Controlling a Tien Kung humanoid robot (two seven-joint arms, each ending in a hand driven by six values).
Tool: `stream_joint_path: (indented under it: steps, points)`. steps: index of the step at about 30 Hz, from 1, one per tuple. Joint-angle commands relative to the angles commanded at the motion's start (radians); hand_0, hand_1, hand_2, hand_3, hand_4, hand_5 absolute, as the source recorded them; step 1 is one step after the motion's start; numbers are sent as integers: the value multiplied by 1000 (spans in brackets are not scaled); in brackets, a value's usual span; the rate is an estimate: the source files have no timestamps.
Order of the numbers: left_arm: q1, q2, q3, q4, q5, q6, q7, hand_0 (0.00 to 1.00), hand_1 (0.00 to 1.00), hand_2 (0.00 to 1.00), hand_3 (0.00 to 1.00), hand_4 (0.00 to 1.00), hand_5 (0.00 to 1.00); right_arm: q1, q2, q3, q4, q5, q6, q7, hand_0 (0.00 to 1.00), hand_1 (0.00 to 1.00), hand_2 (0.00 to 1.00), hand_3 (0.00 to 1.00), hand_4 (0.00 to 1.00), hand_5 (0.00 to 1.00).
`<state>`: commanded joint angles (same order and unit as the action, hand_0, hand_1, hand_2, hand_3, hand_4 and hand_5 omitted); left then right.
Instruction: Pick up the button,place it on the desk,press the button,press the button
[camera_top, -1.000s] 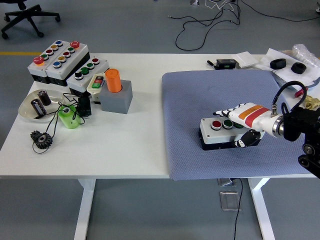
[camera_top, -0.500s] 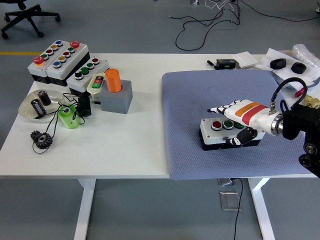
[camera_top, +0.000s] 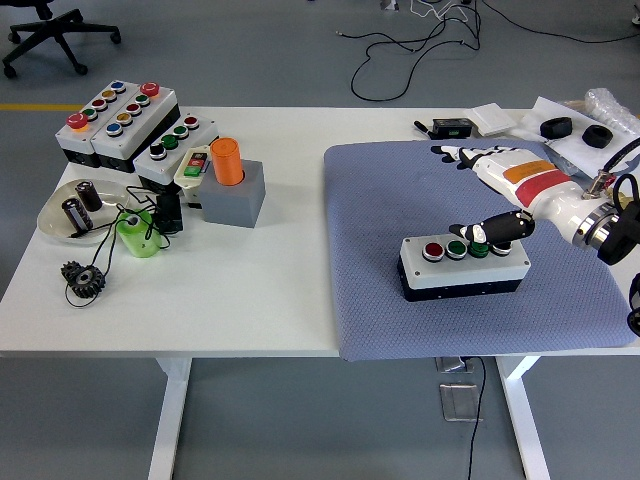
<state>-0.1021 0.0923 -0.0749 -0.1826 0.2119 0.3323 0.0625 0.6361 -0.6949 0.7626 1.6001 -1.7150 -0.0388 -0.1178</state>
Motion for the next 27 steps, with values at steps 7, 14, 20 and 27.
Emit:
stream_joint_path:
  steps: [7, 14, 20, 27]
  points:
    - [-4, 0, -5, 0, 4, -1, 1, 598, 539, 505, 451, 266, 978, -35, -36, -9, 46, 8, 135, -35, 309, 27, 189, 800, 440, 2]
    - [-9, 0, -10, -1, 7, -1, 1, 598, 539, 505, 450, 265, 975, -36, -31, -30, 32, 0, 206, -72, 259, 2, 145, 780, 616, 2]
    - [-10, 0, -15, -1, 9, -1, 1, 598, 539, 504, 450, 264, 975, -37, -26, -37, 7, -5, 224, -80, 252, 2, 139, 775, 599, 2]
    - [-11, 1, -15, -1, 12, -1, 1, 599, 539, 504, 451, 262, 972, -31, -14, -52, -18, -6, 235, -80, 248, 2, 134, 763, 608, 2]
